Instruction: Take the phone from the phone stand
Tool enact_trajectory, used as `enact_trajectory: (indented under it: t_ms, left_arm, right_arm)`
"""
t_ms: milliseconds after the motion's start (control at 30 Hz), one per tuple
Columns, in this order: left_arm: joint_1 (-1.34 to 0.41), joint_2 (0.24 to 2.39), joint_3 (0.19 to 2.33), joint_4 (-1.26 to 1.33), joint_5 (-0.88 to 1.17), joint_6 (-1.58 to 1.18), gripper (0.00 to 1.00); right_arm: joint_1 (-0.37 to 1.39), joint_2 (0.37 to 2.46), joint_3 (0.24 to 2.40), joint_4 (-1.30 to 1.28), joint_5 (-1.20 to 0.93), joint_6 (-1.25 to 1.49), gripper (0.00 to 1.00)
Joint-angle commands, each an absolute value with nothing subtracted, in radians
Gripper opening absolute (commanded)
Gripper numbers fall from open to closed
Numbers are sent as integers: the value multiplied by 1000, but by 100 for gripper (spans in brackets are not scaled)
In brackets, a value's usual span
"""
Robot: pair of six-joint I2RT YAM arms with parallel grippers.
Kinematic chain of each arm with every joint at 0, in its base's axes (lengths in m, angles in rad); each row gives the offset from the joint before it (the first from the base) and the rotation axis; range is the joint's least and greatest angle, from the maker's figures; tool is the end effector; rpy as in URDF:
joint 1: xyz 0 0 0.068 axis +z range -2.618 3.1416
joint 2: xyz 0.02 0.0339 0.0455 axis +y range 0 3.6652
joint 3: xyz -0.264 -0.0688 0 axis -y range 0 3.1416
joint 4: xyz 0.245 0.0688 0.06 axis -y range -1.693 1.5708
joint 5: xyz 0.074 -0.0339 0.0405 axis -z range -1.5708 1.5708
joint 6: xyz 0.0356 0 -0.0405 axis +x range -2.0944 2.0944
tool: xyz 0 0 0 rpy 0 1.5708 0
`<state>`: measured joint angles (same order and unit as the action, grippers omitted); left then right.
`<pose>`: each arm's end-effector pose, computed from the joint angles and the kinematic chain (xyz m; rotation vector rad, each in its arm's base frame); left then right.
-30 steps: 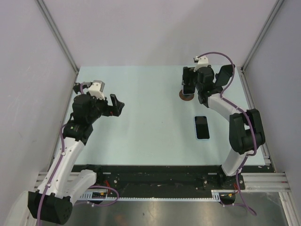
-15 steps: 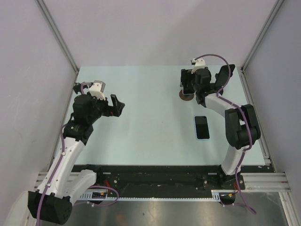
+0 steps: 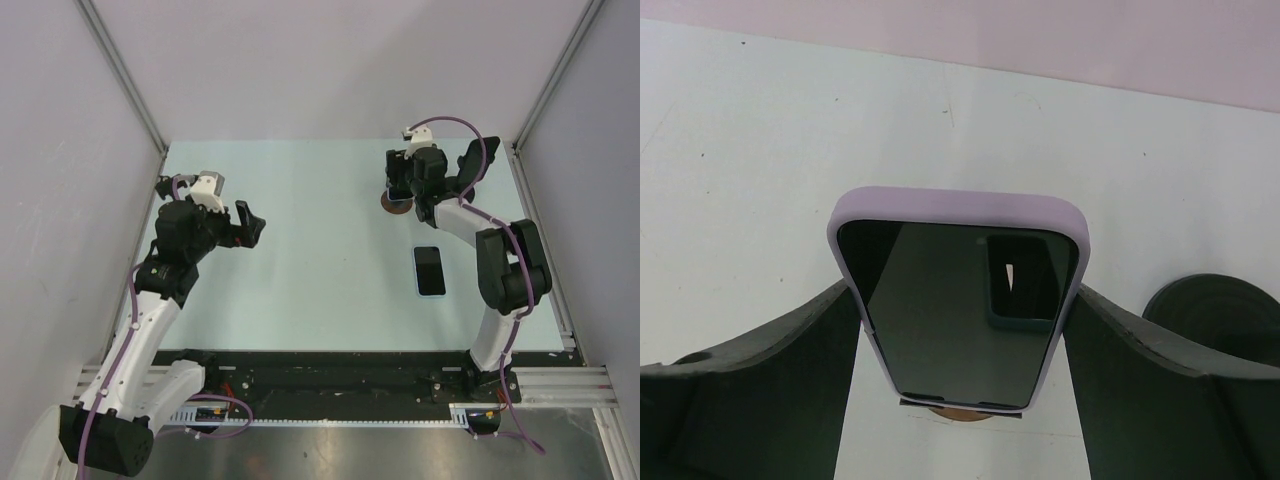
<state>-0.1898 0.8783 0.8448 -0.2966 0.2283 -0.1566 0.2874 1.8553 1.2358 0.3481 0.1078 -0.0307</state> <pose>0.1960 -0.0459 0.3332 0.1882 1.9082 -0.4511 0.4171 0.1193 0.2442 -0.2169 1.8285 0.0805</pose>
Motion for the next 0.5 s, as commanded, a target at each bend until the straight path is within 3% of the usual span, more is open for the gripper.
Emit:
enact_trajectory:
  t_ms: [0, 133, 300, 467]
  left_arm:
    - [-196, 877, 836, -259, 225, -132, 100]
    - [-196, 880, 836, -259, 226, -133, 100]
    - [-196, 884, 836, -258, 230, -135, 100]
    - [-196, 885, 834, -259, 226, -135, 100]
  right_arm:
    - [301, 1781, 1278, 356, 83, -48, 47]
    - [299, 1746, 1278, 359, 68, -48, 22]
    - [302, 1672, 1278, 350, 41, -46, 17]
    - [299, 1585, 1278, 258, 14, -23, 5]
